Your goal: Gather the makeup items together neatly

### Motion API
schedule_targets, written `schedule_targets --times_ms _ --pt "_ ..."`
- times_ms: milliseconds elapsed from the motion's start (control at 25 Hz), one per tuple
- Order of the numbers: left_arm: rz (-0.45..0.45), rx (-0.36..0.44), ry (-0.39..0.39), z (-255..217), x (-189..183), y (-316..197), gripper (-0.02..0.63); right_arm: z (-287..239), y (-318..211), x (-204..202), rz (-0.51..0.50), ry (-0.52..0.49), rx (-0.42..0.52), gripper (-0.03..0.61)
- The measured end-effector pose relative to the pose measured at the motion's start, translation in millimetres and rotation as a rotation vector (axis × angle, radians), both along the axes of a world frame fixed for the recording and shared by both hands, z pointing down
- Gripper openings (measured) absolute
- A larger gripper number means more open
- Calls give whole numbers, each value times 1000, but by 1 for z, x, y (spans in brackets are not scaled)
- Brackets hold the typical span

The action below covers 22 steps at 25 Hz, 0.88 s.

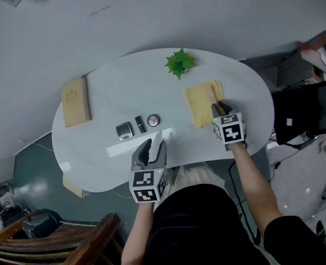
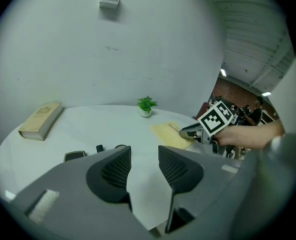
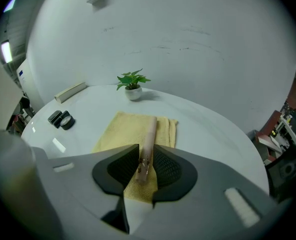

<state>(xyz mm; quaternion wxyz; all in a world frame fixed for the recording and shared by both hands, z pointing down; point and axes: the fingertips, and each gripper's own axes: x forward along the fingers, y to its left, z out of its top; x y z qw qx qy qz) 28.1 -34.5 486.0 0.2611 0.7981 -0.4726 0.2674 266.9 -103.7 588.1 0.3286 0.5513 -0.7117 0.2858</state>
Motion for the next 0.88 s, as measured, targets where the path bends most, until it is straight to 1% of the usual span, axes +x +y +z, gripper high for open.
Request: schedule_targets --times_ms 320,560,880 --pt "-2 -4 4 1 -4 -2 167 2 -1 3 7 10 -4 78" --pt "-9 -6 12 0 -10 -3 163 -1 1 0 6 24 -10 75" --pt "19 -4 25 0 -16 -6 163 -7 5 -3 40 38 5 75"
